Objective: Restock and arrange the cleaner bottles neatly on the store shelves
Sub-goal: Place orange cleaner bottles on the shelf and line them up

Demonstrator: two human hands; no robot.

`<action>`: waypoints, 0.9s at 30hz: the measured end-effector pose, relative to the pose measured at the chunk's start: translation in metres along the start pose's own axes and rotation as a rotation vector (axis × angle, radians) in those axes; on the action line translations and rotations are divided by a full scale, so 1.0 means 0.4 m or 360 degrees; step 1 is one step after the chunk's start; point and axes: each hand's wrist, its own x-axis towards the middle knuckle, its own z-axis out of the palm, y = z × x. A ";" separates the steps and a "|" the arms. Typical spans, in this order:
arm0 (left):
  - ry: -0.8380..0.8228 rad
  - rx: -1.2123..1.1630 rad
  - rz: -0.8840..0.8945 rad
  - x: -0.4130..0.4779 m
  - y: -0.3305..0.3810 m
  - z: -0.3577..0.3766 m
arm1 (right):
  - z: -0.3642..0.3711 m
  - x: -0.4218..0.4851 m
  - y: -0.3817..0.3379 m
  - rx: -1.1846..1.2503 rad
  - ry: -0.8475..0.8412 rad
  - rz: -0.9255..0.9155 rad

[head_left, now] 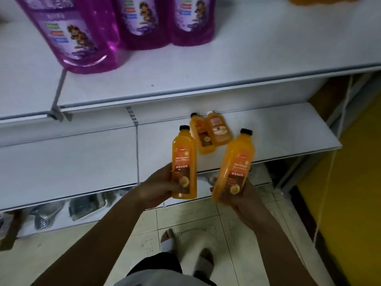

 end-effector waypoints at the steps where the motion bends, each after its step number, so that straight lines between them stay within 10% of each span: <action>1: -0.0024 0.0053 0.0036 0.003 0.021 0.033 | -0.022 -0.033 -0.018 -0.0078 0.0077 -0.0079; 14: -0.0186 0.0559 0.0594 0.039 0.244 0.500 | -0.207 -0.438 -0.274 -0.0194 0.1116 -0.0643; 27: 0.0023 0.0466 0.1180 -0.048 0.509 0.845 | -0.395 -0.622 -0.560 -0.0287 0.1146 -0.1049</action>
